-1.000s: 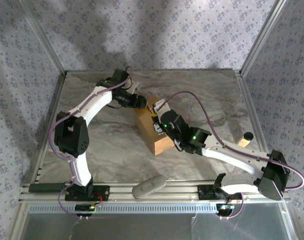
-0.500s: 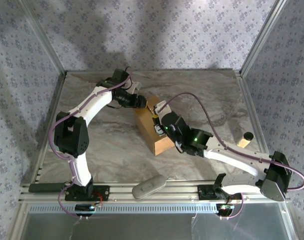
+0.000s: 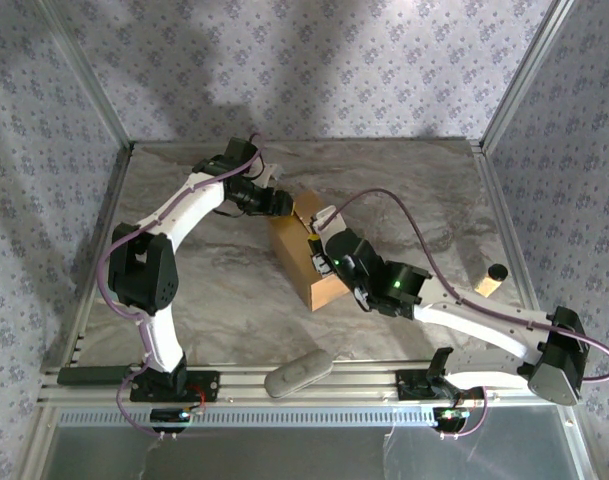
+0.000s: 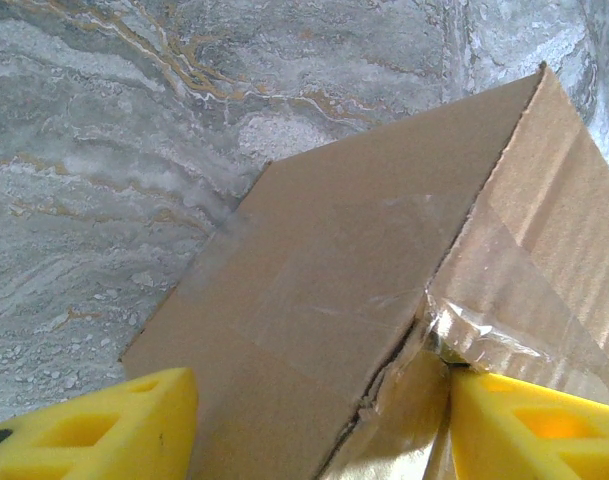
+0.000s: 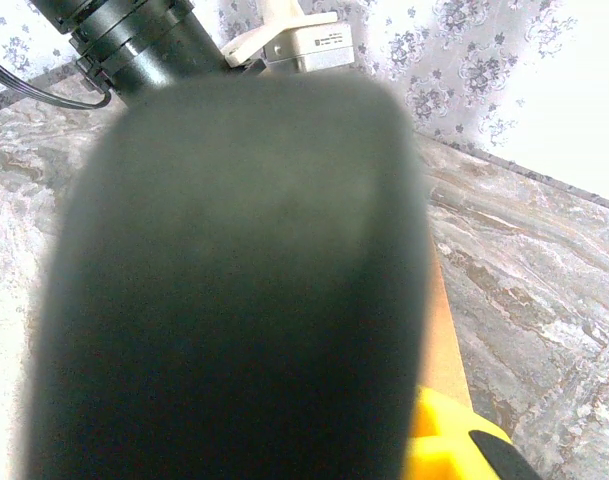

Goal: Unpack the express box

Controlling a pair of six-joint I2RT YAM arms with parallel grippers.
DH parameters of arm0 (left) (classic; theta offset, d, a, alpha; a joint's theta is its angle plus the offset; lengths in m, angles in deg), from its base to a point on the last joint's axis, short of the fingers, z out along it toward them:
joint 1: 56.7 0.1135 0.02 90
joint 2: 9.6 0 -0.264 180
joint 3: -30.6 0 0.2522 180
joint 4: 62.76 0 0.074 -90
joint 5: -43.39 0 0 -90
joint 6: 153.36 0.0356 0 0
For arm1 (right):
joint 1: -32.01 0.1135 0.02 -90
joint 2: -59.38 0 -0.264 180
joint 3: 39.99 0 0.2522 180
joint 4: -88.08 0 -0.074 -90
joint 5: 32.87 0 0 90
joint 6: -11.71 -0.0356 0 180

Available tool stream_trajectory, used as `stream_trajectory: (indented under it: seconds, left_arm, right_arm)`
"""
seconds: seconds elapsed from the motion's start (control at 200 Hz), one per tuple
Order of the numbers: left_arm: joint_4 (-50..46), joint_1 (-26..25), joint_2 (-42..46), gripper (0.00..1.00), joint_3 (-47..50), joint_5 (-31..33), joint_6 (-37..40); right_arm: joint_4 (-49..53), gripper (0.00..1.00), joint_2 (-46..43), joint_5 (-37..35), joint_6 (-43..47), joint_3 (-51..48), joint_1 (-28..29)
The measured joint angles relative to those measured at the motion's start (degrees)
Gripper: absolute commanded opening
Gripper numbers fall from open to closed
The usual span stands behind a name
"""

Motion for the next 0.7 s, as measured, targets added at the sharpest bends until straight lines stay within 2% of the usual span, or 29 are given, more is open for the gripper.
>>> stream_trajectory:
  seconds: [0.7]
  left_arm:
    - [-0.39,0.11,-0.2,0.62,-0.17,0.13,-2.03]
  right_arm:
    - [2.64,0.0,-4.07,-2.86,-1.53,-1.84,2.8]
